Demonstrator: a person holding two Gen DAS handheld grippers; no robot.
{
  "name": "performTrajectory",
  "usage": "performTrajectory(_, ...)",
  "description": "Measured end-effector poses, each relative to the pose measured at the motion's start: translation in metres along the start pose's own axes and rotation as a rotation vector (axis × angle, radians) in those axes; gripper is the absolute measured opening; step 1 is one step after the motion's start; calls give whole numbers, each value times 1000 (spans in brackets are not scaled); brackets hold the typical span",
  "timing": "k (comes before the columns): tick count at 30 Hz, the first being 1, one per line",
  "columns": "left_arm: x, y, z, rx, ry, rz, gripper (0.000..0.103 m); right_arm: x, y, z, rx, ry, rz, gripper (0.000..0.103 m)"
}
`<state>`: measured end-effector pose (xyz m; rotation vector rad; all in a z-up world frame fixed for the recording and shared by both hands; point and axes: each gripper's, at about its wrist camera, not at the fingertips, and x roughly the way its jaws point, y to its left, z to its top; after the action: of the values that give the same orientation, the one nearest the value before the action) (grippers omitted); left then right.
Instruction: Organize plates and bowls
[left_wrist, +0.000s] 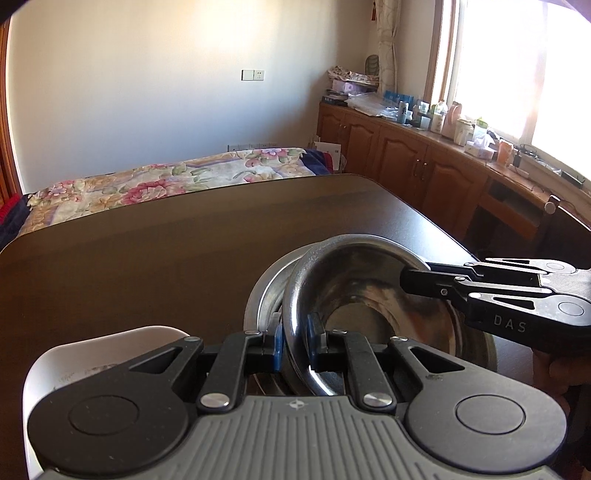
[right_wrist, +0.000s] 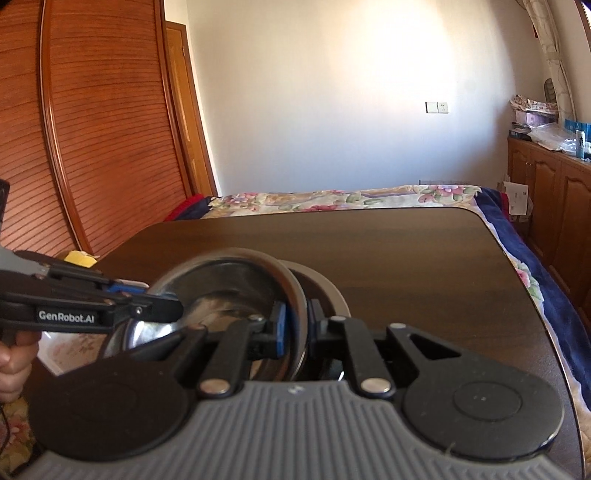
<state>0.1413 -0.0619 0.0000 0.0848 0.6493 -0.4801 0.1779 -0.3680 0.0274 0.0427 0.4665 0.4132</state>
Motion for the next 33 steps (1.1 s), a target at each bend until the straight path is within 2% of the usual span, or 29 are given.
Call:
performTrajectory(12, -2, -11, -13, 22, -46, 31, 15, -1, 15, -4, -95, -37, -75, 18)
performTrajectory(26, -11, 5, -18, -55, -72, -21, 16, -5, 12, 0, -78, -118, -82, 20)
performTrajectory(30, -16, 5, -21, -83, -105, -31, 16, -7, 9, -2, -63, -140, -97, 20)
performTrajectory(33, -22, 0, -24, -72, -137, -23, 21, -11, 9, -5, -48, -160, -105, 20)
